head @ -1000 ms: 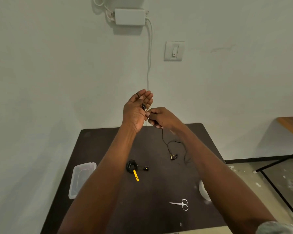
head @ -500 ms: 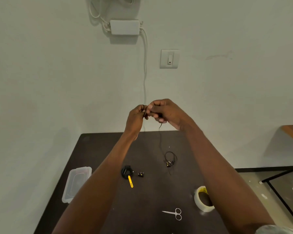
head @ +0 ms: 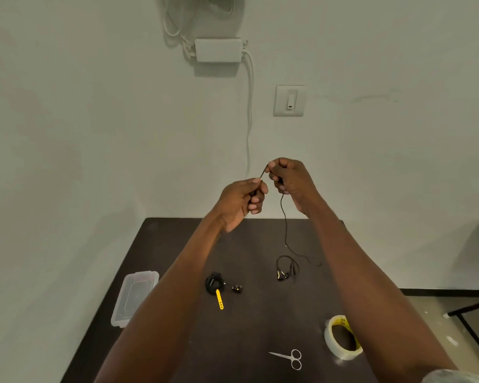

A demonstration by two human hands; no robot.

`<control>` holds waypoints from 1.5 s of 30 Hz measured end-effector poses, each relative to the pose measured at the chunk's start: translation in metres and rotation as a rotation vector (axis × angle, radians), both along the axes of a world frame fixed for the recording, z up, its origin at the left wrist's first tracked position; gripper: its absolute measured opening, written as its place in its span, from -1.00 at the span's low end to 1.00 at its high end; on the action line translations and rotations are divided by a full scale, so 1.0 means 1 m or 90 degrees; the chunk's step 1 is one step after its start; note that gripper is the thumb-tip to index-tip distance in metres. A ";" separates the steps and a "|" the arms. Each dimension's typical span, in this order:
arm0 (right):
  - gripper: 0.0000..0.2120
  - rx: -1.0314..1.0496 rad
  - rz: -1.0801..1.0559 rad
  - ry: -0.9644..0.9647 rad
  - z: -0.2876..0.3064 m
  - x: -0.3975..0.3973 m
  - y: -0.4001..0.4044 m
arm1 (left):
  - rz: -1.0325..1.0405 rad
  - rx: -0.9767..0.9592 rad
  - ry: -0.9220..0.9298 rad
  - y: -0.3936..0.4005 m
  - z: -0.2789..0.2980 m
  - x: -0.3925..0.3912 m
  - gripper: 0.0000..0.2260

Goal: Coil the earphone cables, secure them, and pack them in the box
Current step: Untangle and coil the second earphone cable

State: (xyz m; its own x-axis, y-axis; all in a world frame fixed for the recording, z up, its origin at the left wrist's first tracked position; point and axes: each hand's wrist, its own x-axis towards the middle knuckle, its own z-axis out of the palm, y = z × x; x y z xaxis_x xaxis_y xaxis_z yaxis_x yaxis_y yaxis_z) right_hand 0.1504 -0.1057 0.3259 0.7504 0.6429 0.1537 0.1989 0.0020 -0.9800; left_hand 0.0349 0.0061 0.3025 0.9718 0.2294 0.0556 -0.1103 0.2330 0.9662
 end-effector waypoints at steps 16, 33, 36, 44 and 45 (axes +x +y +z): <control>-0.74 -0.174 0.129 -0.002 -0.058 -0.040 0.006 | 0.161 -0.234 -0.153 0.020 -0.012 0.004 -0.78; -0.80 -0.245 0.210 -0.066 -0.014 -0.044 0.002 | 0.257 0.097 -0.043 0.039 -0.030 -0.002 -0.58; -0.82 -0.170 0.224 -0.037 0.001 -0.039 0.000 | 0.222 0.178 -0.002 0.042 -0.033 -0.006 -0.62; -0.82 0.009 0.137 -0.001 0.014 -0.017 0.010 | 0.115 0.178 0.035 0.039 -0.038 -0.020 -0.66; -0.81 0.015 0.116 -0.002 0.012 -0.015 0.013 | 0.095 0.195 0.045 0.037 -0.036 -0.022 -0.64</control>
